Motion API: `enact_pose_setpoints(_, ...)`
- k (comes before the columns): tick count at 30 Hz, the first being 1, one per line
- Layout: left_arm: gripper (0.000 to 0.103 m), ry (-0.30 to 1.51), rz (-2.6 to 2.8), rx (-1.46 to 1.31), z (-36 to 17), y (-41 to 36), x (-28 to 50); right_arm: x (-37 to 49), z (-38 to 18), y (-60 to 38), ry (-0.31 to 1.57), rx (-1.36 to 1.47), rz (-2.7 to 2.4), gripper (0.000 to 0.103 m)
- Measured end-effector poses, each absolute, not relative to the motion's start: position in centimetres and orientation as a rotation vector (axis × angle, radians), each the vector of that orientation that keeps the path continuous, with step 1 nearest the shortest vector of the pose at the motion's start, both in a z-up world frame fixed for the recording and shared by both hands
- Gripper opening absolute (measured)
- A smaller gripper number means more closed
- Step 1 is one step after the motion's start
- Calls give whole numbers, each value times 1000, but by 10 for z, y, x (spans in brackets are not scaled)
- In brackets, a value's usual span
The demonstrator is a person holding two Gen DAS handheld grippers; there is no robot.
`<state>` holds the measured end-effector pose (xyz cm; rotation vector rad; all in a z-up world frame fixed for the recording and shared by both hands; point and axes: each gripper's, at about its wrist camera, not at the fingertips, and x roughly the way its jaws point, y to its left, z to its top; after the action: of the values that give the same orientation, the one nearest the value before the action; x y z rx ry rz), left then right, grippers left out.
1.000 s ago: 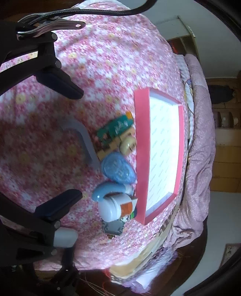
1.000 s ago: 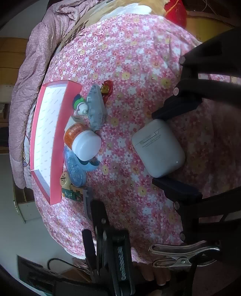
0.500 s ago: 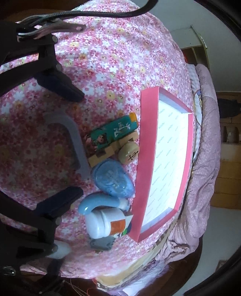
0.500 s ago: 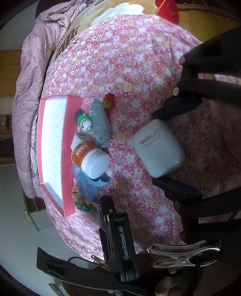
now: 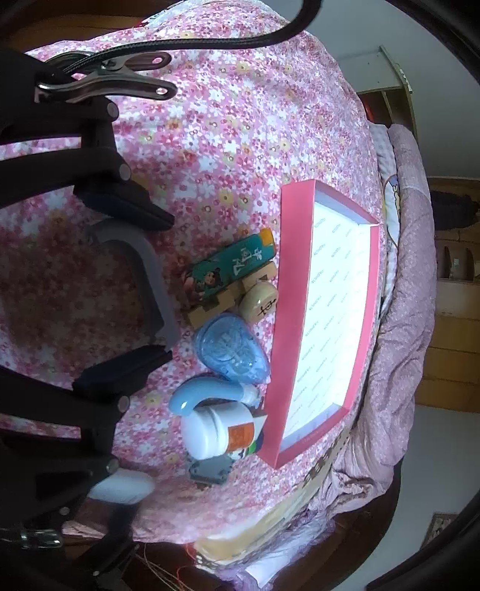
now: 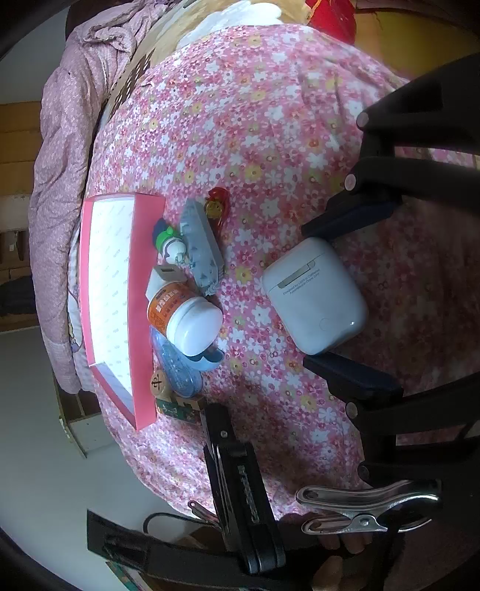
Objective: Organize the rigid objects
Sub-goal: 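Grasp the grey plastic handle with the left gripper while right holds the earbud case, then carry both items over the pink tray and release them inside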
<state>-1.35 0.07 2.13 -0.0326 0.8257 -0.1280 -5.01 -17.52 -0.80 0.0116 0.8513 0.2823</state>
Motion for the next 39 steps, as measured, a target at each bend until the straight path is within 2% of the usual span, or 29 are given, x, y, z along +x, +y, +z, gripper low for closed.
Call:
enact_pose_setpoints(17,68,731,-165,30,50,8,-11,-42,22,-162,807,-20,316,64)
enact_pose_setpoints(28,68,712,-197,37,89,13,43,13,71,-164,761,-17,312,64)
enact_pose_setpoints(39,68,718,-211,38,109,1,114,94,90,-169,767,-30,229,64)
